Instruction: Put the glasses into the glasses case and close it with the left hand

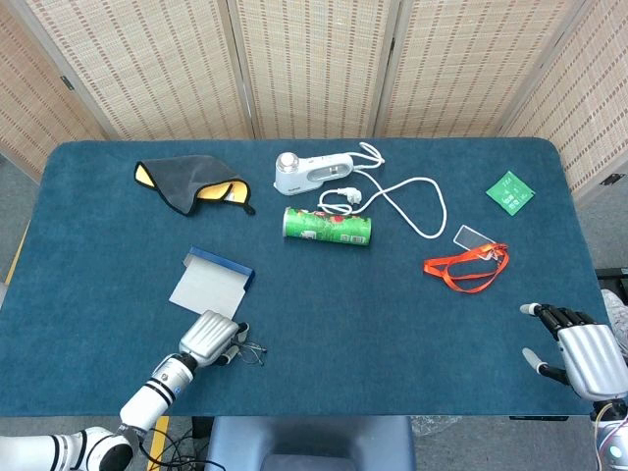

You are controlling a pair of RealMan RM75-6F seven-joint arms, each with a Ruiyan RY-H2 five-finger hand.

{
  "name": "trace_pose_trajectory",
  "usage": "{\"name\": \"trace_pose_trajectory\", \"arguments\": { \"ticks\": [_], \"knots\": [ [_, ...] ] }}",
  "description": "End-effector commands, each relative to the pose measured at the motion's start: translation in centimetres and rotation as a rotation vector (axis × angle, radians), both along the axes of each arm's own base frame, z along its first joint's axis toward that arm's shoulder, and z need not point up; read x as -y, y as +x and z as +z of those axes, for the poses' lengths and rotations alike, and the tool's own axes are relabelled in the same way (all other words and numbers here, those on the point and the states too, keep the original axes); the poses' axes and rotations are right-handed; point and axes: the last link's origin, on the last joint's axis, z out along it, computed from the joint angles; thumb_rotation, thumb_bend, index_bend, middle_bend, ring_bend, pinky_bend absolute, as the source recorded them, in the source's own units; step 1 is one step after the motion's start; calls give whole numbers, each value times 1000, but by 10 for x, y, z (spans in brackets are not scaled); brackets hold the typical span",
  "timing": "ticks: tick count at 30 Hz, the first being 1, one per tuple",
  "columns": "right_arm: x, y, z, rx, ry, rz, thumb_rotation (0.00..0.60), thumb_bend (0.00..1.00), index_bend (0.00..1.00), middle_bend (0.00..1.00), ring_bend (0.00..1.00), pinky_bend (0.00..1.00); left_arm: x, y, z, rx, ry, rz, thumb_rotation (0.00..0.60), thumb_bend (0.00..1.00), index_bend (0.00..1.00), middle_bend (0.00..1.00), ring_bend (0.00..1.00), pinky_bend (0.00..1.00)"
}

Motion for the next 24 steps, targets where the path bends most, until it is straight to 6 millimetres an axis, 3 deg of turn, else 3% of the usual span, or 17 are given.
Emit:
{"name": "trace_pose_trajectory", "arguments": {
  "ticks": [1, 15, 24],
  "knots": [
    [0, 0, 0, 0, 0, 0, 600, 214, 295, 367, 420, 437, 0, -1, 1, -6, -1, 0, 600, 480, 519, 975, 952, 953],
    [-1, 0, 1, 0, -3, -1, 600, 214, 296, 367, 420, 437, 2, -10, 11, -15, 22, -21, 600, 480, 625, 975, 952, 952],
    [-4, -1, 3, 0, -15, -6, 600, 214, 296, 367, 420, 437, -24, -8, 38, -16, 94, -57, 600, 480, 657, 975, 951, 953]
  ]
}}
